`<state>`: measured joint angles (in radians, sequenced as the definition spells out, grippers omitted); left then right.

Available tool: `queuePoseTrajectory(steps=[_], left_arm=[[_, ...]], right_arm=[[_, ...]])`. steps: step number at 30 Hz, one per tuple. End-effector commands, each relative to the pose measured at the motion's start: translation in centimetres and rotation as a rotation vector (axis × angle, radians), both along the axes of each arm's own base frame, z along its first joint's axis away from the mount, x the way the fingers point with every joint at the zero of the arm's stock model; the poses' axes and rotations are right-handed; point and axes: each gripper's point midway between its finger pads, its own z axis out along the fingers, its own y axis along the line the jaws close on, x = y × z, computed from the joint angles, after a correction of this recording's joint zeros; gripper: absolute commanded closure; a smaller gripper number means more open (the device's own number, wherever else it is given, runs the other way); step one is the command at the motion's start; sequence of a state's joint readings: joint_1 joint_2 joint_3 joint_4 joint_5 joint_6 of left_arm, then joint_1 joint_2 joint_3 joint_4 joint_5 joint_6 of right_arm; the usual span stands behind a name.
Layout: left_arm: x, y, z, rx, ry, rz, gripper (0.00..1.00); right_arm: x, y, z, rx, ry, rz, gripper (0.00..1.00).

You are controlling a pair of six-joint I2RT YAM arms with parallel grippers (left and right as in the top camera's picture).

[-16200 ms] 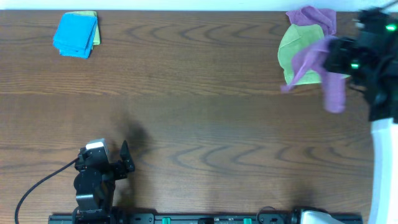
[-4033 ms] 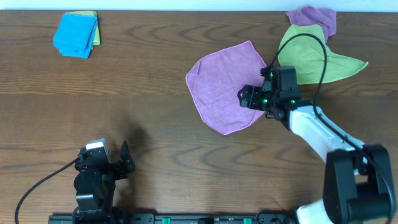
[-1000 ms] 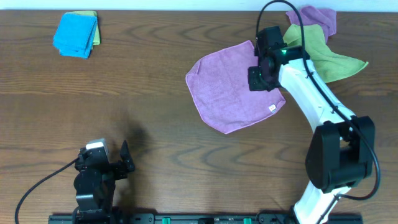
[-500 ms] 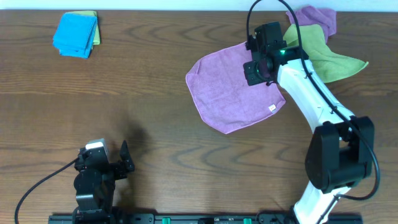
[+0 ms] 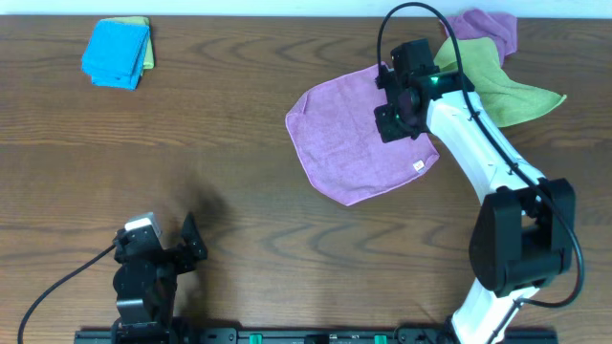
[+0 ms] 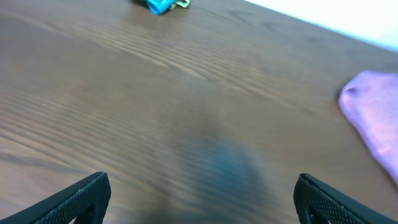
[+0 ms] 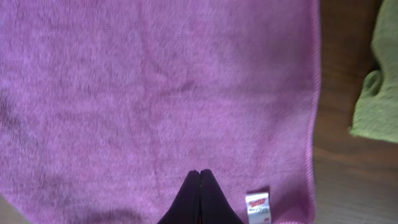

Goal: Fold the cloth
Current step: 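Reach the left gripper to the purple cloth's left corner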

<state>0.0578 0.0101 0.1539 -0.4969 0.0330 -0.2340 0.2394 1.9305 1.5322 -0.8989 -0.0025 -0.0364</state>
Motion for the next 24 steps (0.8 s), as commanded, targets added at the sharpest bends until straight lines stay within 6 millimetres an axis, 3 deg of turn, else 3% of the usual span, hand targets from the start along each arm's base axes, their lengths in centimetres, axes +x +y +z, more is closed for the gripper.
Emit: queuePoseTrajectory(steps=[1,7,13,19,24], left_arm=[[0.2,-0.8,-0.2,-0.197,-0.017,0.040,0.04],[0.7,-1.4,1.0,-0.413,-0.073,0.092,0.04],[1.8,-5.5,5.7,-0.482,-0.213,-0.181,0.04],[3.3,-7.3,4.3,-0.465,-0.117,-0.249,0.02],[5.9,-9.5,3.2,-0.328,0.047,-0.331,0.00]], right_arm=[[-0.6,0.4,0.5,0.031,0.021,0.021,0.99],[-2.7,1.1,0.2,0.082,0.111,0.033,0.99],[-4.8,1.3,0.0,0.080,0.193,0.043,0.99],[-4.1,1.0,0.2,0.087,0.167,0.032,0.99],[-3.1,0.2,0.4,0.095,0.134,0.008,0.99]])
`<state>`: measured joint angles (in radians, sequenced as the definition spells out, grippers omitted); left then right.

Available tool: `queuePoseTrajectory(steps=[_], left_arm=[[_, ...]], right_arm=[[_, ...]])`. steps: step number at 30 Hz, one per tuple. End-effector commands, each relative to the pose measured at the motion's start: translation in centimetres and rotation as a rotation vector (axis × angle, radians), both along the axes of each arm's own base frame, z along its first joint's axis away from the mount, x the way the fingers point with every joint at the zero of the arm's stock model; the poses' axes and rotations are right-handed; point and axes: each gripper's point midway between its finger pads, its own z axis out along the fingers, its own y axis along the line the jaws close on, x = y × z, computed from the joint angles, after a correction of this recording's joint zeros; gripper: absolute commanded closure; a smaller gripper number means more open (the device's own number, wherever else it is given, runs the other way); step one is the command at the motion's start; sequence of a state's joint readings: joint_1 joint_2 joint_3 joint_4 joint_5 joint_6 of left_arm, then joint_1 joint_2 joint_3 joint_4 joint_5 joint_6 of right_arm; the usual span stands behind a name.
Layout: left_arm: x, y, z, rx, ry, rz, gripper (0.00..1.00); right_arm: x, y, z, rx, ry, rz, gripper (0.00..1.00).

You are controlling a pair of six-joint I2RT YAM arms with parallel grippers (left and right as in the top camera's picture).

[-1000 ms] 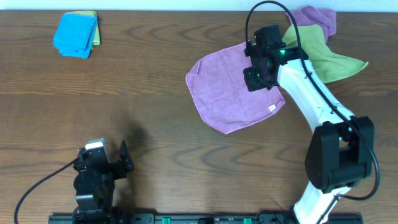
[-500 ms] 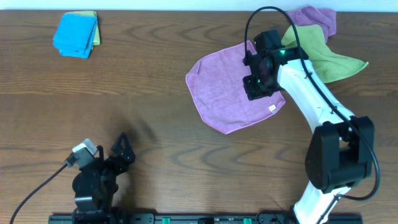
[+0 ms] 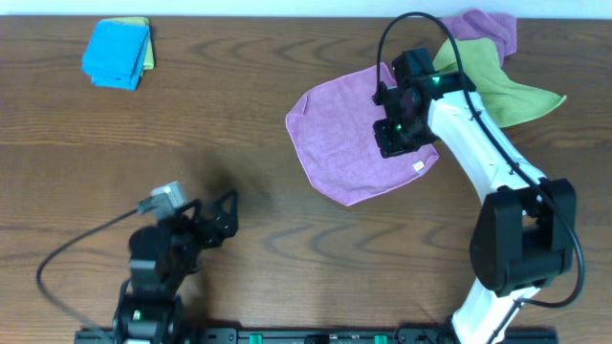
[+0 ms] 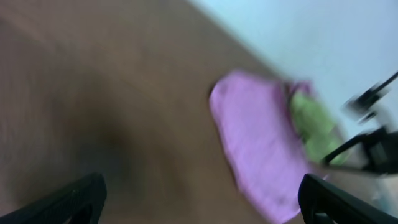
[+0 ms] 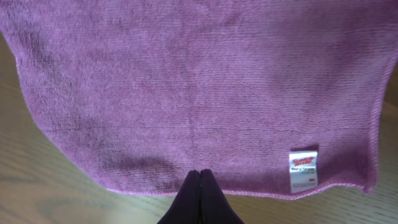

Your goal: Fold the cloth

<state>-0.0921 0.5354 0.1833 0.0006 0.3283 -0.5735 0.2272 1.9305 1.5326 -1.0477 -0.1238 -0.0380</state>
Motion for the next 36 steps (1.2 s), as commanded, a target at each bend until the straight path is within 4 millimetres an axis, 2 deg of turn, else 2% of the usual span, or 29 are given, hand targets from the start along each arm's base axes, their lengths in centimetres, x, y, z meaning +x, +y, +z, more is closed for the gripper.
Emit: queuePoseTrajectory(steps=[1,5,11,16,21,26,30,36], left_arm=[[2.2,-1.3,2.1,0.131,-0.014,-0.084,0.00],[5.7,-2.8,2.0,0.243,0.059,-0.154,0.00],[11.0,-6.7,1.8,0.340,0.134,-0.287,0.00],[15.5,-10.4,2.1,0.436,0.155,-0.345,0.00],[17.9,-13.5,1.1,0.514,0.188,-0.405,0.00],[19.3,-13.5,-1.6,0.609,0.225,-0.412,0.00],[19.6,-12.7,-3.5,0.709,0.252,-0.421,0.00],[20.2,-11.6,-4.0,0.847,0.239,-0.382,0.00]], right_arm=[[1.1,-0.9,1.0,0.016,-0.044,-0.023,0.99],[2.0,-3.2,1.1,0.019,-0.060,-0.086,0.99],[2.3,-6.0,1.7,0.025,-0.069,-0.161,0.99],[3.0,-6.4,2.3,0.030,-0.107,-0.170,0.99],[3.6,-6.6,2.4,0.032,-0.130,-0.176,0.99],[3.7,-7.7,2.4,0.034,-0.131,-0.204,0.99],[3.1,-7.5,2.4,0.065,-0.107,-0.175,0.99],[2.4,-7.3,2.2,0.052,-0.089,-0.095,0.99]])
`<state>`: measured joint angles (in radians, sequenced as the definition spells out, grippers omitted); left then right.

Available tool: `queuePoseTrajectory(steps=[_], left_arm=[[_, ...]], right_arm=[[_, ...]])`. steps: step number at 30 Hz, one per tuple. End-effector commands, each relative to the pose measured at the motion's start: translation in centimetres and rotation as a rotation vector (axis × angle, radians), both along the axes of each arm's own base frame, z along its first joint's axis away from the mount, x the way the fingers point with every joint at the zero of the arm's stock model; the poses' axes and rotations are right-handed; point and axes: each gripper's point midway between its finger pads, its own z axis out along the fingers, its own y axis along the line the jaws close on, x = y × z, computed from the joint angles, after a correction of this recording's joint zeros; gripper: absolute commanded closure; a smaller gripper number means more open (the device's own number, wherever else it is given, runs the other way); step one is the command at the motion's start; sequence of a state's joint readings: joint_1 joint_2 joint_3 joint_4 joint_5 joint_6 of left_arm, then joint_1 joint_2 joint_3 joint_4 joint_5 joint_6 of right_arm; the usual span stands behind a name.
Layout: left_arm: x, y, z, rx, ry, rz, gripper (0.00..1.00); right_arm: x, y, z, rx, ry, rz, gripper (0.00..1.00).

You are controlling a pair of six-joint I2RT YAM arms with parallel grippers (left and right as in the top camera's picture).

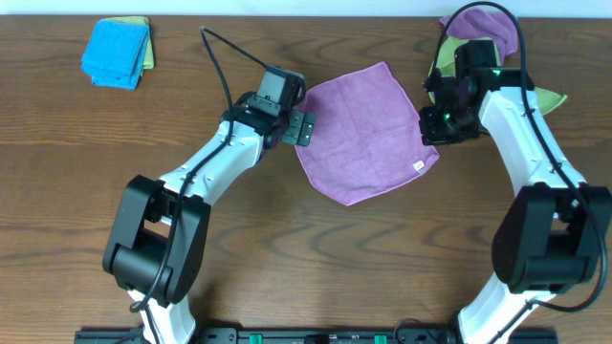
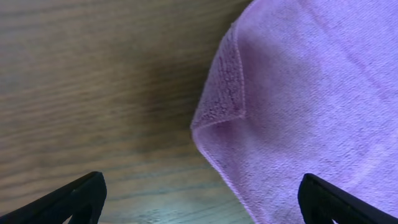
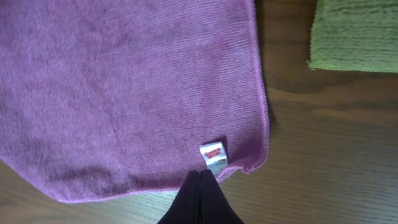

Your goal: Fold the cloth

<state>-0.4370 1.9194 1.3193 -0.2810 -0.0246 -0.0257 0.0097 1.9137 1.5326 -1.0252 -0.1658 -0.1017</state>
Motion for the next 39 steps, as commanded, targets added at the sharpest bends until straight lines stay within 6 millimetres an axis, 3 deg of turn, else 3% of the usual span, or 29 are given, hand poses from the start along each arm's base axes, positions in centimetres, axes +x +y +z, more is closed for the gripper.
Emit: queuePoseTrajectory(steps=[1,4,7,12,19,23,30,34,36,39], left_arm=[[1.4,1.0,0.7,0.104,-0.070,0.015,0.00],[2.2,0.8,0.2,0.102,-0.092,0.023,0.00],[3.1,0.5,-0.2,0.093,-0.121,0.027,0.07],[3.9,0.3,-0.9,0.093,-0.144,0.036,0.06],[3.9,-0.4,-1.0,0.099,-0.154,0.012,0.05],[4.4,0.2,-1.0,0.153,-0.192,0.049,0.05],[4.7,0.1,-1.5,0.170,-0.202,0.046,0.07],[4.7,0.1,-1.6,0.161,-0.199,0.058,0.21],[4.7,0.2,-1.6,0.140,-0.196,0.085,0.36],[4.5,0.2,-1.7,0.101,-0.181,0.132,0.76]], right_arm=[[0.5,0.4,1.4,0.010,-0.052,0.053,0.99],[0.9,0.1,1.5,0.008,-0.071,0.051,0.99],[1.1,0.1,1.5,0.006,-0.081,0.068,0.99],[0.7,0.1,0.7,0.001,-0.075,0.097,0.99],[0.6,0.1,-1.7,0.002,-0.088,0.096,0.99],[0.3,0.1,-3.4,0.003,-0.094,0.087,0.99],[-1.5,-0.7,-5.4,-0.034,-0.043,0.079,0.99],[-2.4,-0.7,-6.2,-0.034,-0.016,0.079,0.99],[-2.5,-0.7,-6.3,-0.034,-0.011,0.079,0.99],[-2.6,-0.7,-6.3,-0.031,-0.005,0.057,0.99]])
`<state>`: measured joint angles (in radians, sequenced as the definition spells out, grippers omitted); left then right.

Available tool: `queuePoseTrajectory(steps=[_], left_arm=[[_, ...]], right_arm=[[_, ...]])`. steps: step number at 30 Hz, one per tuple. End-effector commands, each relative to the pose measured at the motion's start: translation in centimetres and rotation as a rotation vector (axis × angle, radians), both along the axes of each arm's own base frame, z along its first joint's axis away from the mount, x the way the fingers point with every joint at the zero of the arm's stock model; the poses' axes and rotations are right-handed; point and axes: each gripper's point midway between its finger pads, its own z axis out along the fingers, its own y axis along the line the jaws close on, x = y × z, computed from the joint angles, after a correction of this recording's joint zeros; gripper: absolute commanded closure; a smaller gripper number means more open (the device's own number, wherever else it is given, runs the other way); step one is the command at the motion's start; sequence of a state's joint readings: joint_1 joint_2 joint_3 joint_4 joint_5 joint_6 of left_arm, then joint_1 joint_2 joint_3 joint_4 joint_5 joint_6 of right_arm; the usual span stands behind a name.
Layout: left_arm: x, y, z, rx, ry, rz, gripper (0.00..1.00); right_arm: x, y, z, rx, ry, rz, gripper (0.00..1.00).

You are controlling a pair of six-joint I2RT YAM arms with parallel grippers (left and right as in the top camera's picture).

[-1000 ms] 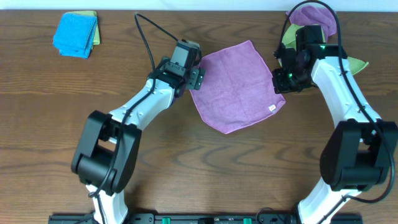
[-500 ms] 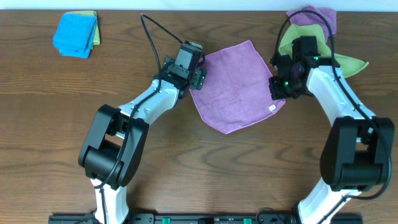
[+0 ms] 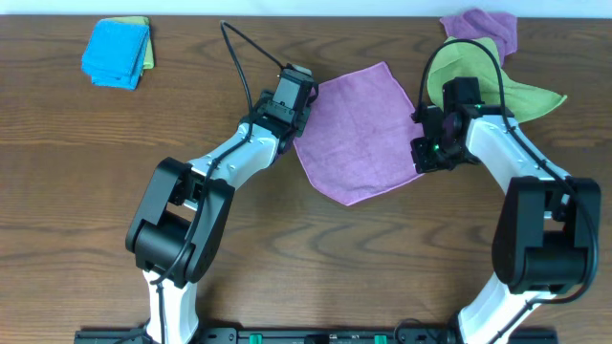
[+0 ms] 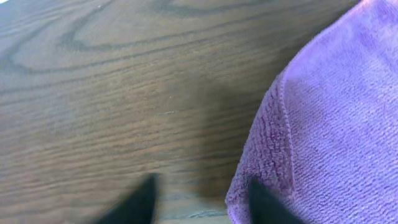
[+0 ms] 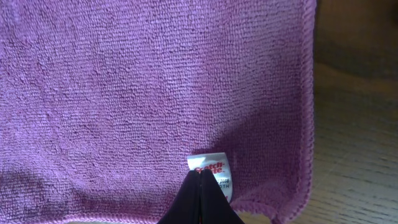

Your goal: Fold the cloth

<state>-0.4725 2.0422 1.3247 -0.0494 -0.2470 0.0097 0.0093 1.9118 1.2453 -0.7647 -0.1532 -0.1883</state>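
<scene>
The purple cloth [image 3: 359,134] lies spread flat on the wooden table [image 3: 191,172]. My left gripper [image 3: 292,134] is low at its left corner. In the left wrist view that gripper [image 4: 202,205] is open; one finger rests on the table and the other on the cloth's edge [image 4: 267,180]. My right gripper [image 3: 423,158] sits at the cloth's right corner. In the right wrist view it [image 5: 200,175] is shut, with its tips at the white label [image 5: 214,165]; whether any fabric is pinched between them is hidden.
A folded blue cloth [image 3: 115,53] on a green one lies at the far left back. A green cloth [image 3: 492,86] and another purple cloth [image 3: 483,24] are bunched at the back right, close behind my right arm.
My left gripper has come down closer onto the cloth's left corner and its jaws stand narrower. My right gripper has shifted from the cloth's right edge onto the label corner, still shut.
At first my left arm rested near the front left and my right gripper was shut over the cloth's middle. Then the left arm was raised, turned toward the cloth. Later it hung open above the left corner, with the right by the label. Now both sit at opposite corners.
</scene>
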Motion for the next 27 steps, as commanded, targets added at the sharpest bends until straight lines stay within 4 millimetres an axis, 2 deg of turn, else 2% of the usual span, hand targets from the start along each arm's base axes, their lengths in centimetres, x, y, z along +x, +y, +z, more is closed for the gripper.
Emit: queuePoseTrajectory(steps=[1,4,10,16,20,27], left_arm=[[0.2,0.0,-0.2,-0.049,0.011,0.070,0.93],[-0.7,-1.2,-0.9,-0.146,0.070,0.069,0.94],[-1.7,-4.2,-1.0,-0.299,0.139,-0.002,0.94],[-2.4,-5.7,-1.0,-0.298,0.147,-0.042,0.94],[-2.4,-5.9,-1.3,-0.298,0.147,-0.047,0.94],[-1.0,-7.0,-3.9,-0.266,0.100,-0.133,0.94]], right_arm=[[0.0,-0.5,0.7,-0.004,-0.014,-0.030,0.99],[-0.1,-0.5,0.7,-0.004,-0.007,-0.029,0.99],[-0.7,-0.4,0.6,-0.002,0.018,-0.049,0.99],[-1.1,-0.6,0.5,-0.009,0.038,-0.070,0.99],[-0.3,-1.0,0.5,-0.033,0.005,-0.074,0.99],[1.1,-1.1,0.7,-0.032,-0.053,-0.082,0.99]])
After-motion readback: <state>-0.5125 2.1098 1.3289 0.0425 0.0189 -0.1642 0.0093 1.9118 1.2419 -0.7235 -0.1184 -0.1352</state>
